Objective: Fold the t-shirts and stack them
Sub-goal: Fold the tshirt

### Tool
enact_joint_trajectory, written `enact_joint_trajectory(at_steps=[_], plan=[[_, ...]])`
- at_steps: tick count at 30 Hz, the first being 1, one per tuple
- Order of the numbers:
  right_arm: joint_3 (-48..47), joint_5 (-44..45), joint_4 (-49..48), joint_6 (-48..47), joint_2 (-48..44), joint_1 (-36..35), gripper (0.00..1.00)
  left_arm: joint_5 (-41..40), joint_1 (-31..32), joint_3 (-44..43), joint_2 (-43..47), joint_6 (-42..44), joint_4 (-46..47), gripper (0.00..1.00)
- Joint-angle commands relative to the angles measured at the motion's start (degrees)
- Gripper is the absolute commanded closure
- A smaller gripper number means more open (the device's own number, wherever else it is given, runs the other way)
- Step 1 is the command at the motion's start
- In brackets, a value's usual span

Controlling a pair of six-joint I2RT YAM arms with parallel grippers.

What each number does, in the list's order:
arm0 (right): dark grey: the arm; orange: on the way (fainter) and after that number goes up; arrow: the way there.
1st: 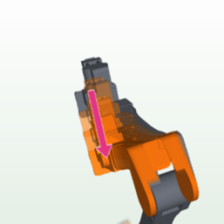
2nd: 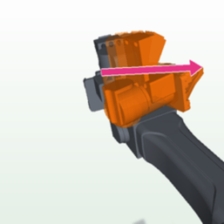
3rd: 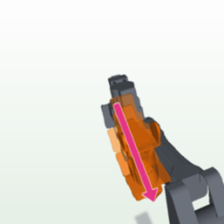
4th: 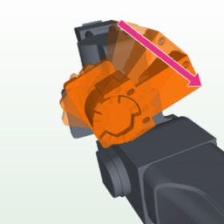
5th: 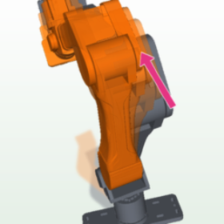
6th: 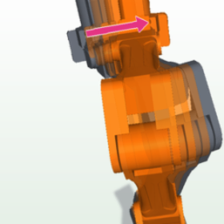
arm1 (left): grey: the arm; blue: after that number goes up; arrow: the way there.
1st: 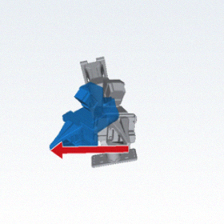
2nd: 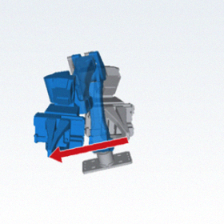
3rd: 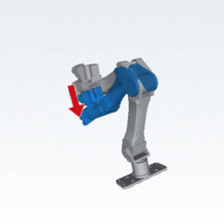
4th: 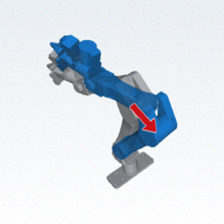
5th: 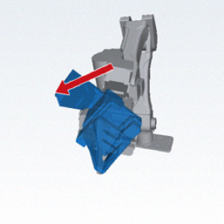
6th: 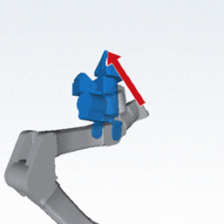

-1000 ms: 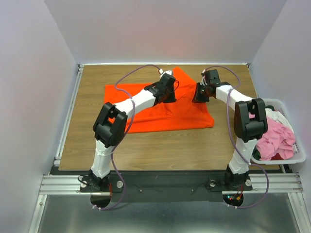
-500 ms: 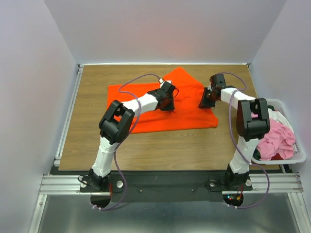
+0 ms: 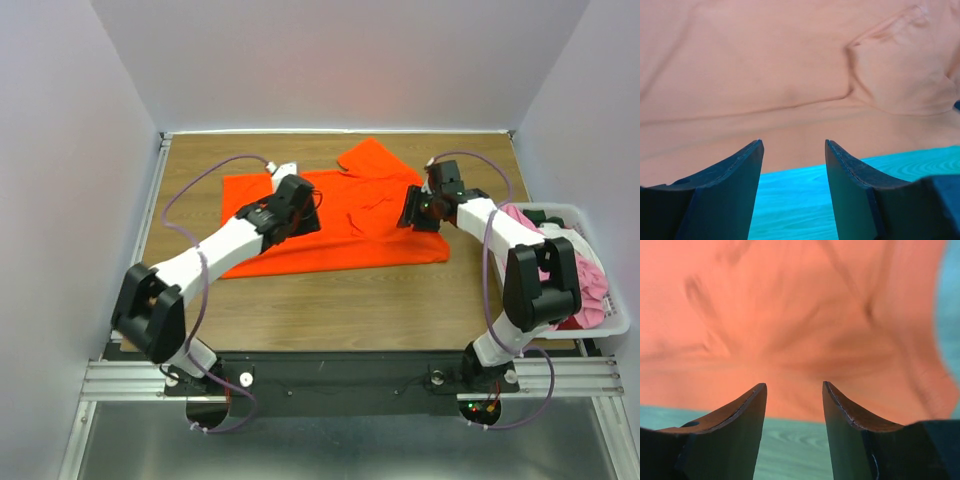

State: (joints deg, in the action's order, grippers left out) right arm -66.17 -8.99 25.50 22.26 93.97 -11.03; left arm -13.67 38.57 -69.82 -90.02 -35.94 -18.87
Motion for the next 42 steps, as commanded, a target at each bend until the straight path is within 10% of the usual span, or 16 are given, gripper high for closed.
enact_joint_trajectory(at_steps=[1, 21, 42], plan=[[3.9, 5.4, 3.8, 0.1, -1.0, -2.3, 0.45, -3.2, -3.4, 11.3, 6.6, -3.7, -3.6, 0.38], [6.8, 15.2, 4.8, 2.9, 5.1, -2.0, 0.45, 1.9, -20.2, 21.8, 4.9, 4.6, -0.8, 0.44], [14.6, 13.7, 19.4, 7.9, -15.0, -1.5, 0.41, 11.1, -25.5, 28.2, 20.2, 2.9, -13.8, 0.42]])
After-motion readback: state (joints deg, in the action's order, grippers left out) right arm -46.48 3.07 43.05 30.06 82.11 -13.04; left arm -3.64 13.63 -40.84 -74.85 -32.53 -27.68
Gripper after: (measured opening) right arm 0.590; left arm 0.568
